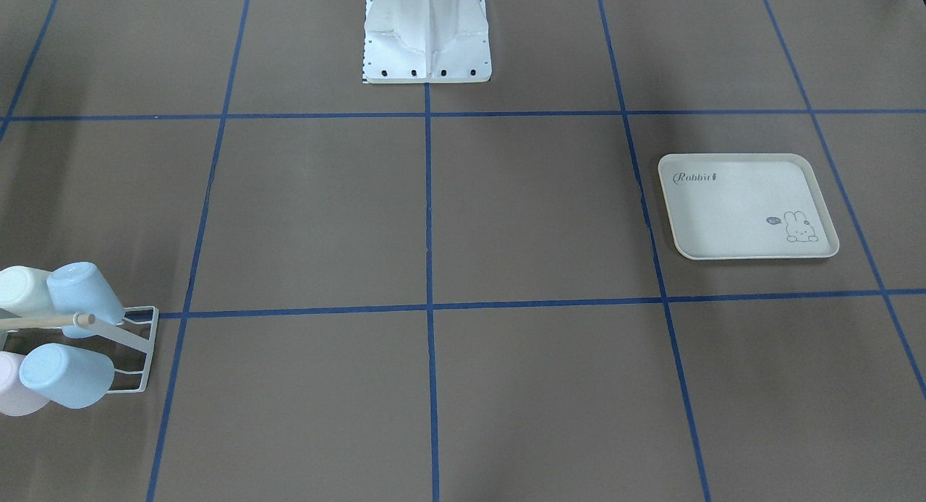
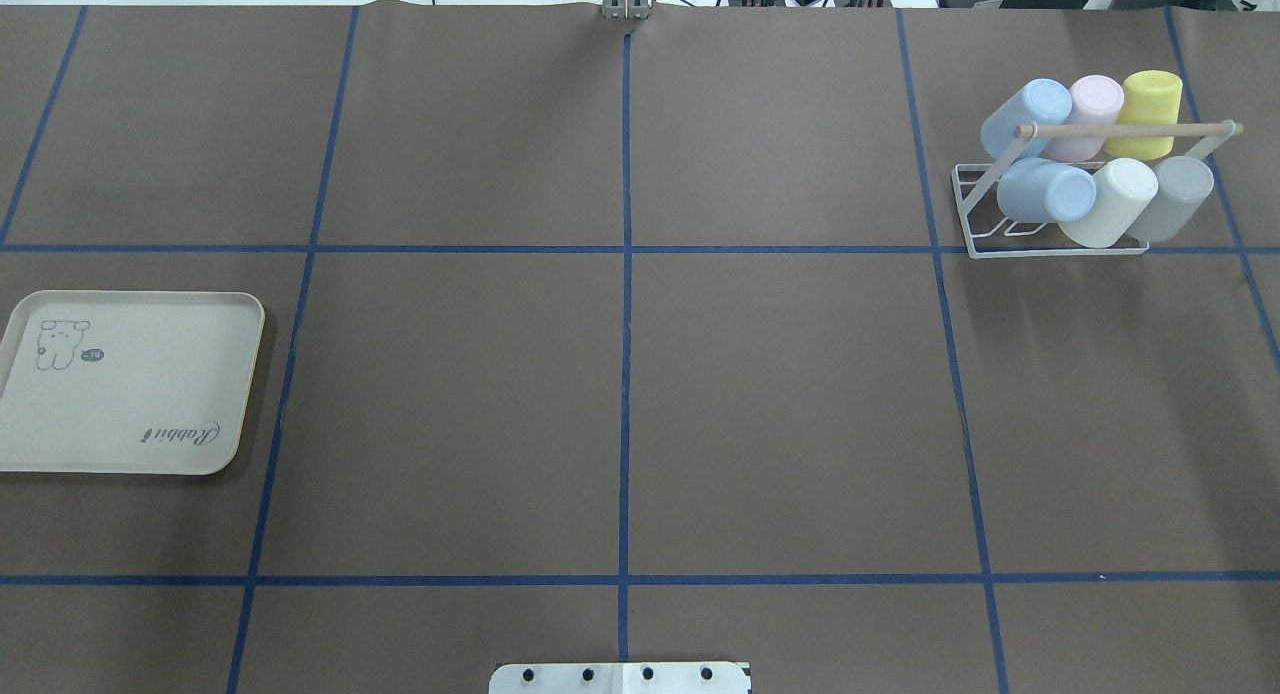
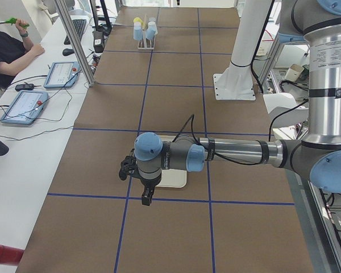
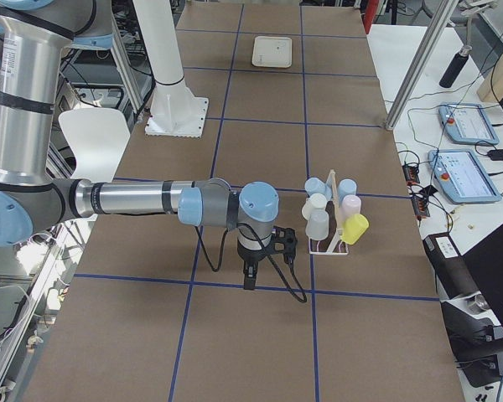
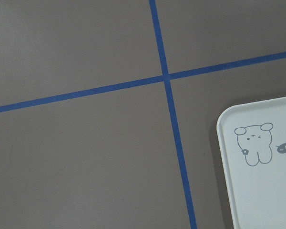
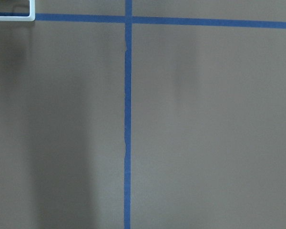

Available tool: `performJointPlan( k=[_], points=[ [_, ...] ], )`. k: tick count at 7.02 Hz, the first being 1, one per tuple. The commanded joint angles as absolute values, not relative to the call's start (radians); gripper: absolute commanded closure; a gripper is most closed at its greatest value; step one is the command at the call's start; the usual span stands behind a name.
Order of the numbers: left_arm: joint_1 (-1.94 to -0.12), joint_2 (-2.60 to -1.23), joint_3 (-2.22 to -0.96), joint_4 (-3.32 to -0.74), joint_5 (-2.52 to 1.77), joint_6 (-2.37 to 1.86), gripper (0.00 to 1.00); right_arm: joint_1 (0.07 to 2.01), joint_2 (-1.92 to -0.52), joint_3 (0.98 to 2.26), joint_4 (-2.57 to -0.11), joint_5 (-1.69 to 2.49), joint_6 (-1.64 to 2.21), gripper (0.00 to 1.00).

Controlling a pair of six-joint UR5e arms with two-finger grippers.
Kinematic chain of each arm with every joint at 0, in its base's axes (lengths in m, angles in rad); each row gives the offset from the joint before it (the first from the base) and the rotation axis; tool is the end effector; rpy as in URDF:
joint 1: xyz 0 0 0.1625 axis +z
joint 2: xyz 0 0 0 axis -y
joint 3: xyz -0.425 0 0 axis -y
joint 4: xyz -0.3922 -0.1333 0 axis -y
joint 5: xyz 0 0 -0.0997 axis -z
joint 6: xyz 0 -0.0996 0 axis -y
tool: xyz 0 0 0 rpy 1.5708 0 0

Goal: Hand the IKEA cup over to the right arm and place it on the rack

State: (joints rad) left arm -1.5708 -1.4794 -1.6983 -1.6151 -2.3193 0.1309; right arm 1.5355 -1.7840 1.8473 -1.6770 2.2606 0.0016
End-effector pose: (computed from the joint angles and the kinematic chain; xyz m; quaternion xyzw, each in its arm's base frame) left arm -0.0655 -0.4584 0.6363 0.0612 0.3621 0.0755 0.9271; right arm 0.0558 -0.4000 0.6341 -0.0264 -0.3376 -0.0086 0.9409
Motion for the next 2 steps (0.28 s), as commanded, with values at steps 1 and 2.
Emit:
performJointPlan(
  k=[1, 2],
  points=[
    [-1.571, -1.48, -1.7, -1.615, -2.319, 0.132, 0.0, 1.536, -1.784, 1.848, -1.678, 2.26, 0.002, 0.0],
    [-1.571, -1.483, -1.7, -1.615, -2.319, 0.132, 0.0, 1.534, -1.784, 1.848, -1.678, 2.26, 0.002, 0.0]
  ],
)
